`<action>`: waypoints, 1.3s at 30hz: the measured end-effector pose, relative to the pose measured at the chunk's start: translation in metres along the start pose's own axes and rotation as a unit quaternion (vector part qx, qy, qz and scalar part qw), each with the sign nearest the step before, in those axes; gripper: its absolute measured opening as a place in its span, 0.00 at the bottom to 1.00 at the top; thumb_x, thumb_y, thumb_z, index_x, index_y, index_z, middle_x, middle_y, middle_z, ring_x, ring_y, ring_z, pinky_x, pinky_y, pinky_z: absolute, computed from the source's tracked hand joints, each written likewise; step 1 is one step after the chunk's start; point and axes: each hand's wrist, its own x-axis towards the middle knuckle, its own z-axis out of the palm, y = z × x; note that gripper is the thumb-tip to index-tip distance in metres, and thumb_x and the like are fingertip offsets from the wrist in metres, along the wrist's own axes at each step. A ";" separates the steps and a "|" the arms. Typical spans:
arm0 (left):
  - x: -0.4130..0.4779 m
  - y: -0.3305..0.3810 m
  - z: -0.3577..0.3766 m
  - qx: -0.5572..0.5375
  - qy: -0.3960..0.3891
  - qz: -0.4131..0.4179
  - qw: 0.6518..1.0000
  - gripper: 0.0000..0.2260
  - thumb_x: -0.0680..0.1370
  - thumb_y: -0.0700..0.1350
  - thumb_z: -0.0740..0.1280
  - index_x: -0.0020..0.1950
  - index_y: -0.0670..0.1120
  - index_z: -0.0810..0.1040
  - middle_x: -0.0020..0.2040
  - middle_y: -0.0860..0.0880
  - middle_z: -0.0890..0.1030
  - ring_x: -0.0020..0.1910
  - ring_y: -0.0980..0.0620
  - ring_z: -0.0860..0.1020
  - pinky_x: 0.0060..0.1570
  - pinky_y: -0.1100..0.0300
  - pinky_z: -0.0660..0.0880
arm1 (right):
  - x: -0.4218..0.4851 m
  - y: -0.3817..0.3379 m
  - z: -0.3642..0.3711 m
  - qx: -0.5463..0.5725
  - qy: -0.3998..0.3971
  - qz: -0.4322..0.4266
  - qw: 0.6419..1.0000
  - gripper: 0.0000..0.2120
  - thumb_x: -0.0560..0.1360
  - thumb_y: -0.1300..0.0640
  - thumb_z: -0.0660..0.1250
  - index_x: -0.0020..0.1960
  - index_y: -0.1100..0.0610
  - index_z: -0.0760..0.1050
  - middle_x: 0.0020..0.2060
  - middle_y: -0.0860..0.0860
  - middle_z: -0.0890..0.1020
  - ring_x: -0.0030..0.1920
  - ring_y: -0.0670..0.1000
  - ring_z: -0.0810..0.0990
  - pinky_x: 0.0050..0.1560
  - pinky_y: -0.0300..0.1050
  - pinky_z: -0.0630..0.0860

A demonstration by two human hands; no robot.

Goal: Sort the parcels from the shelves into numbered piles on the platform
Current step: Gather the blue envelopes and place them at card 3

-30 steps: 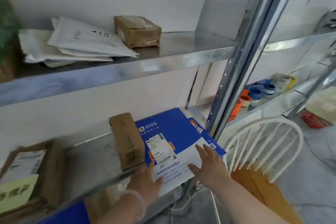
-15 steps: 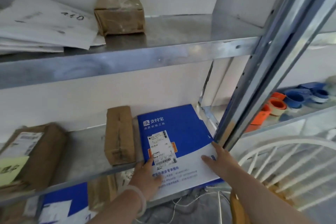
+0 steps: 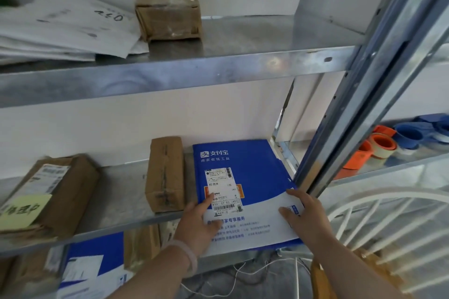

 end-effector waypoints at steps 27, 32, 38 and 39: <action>-0.247 -0.149 -0.223 -0.084 0.201 0.092 0.972 0.27 0.77 0.43 0.69 0.73 0.57 0.65 0.64 0.57 0.63 0.64 0.56 0.70 0.56 0.70 0.71 | -0.285 -0.186 0.106 0.106 0.044 -0.234 0.965 0.15 0.73 0.57 0.72 0.58 0.47 0.77 0.55 0.49 0.72 0.51 0.43 0.69 0.52 0.33 0.65; -0.330 -0.233 -0.283 -0.083 0.290 0.028 0.953 0.28 0.75 0.43 0.71 0.73 0.55 0.66 0.66 0.56 0.62 0.66 0.57 0.67 0.69 0.56 0.67 | -0.351 -0.244 0.187 0.100 -0.041 -0.304 0.947 0.15 0.72 0.59 0.73 0.57 0.50 0.78 0.54 0.51 0.72 0.48 0.42 0.70 0.45 0.22 0.64; -0.425 -0.318 -0.338 -0.087 0.402 -0.063 0.909 0.27 0.76 0.41 0.69 0.73 0.54 0.65 0.65 0.56 0.62 0.62 0.62 0.65 0.62 0.69 0.63 | -0.431 -0.313 0.283 0.060 -0.163 -0.384 0.907 0.15 0.75 0.54 0.70 0.59 0.44 0.75 0.57 0.46 0.67 0.53 0.41 0.67 0.43 0.29 0.64; -0.440 -0.331 -0.343 -0.092 0.419 -0.081 0.899 0.27 0.76 0.40 0.69 0.73 0.53 0.65 0.65 0.57 0.61 0.61 0.62 0.65 0.62 0.70 0.62 | -0.443 -0.322 0.297 0.052 -0.186 -0.396 0.898 0.14 0.75 0.54 0.69 0.59 0.43 0.74 0.56 0.45 0.66 0.54 0.42 0.67 0.42 0.28 0.65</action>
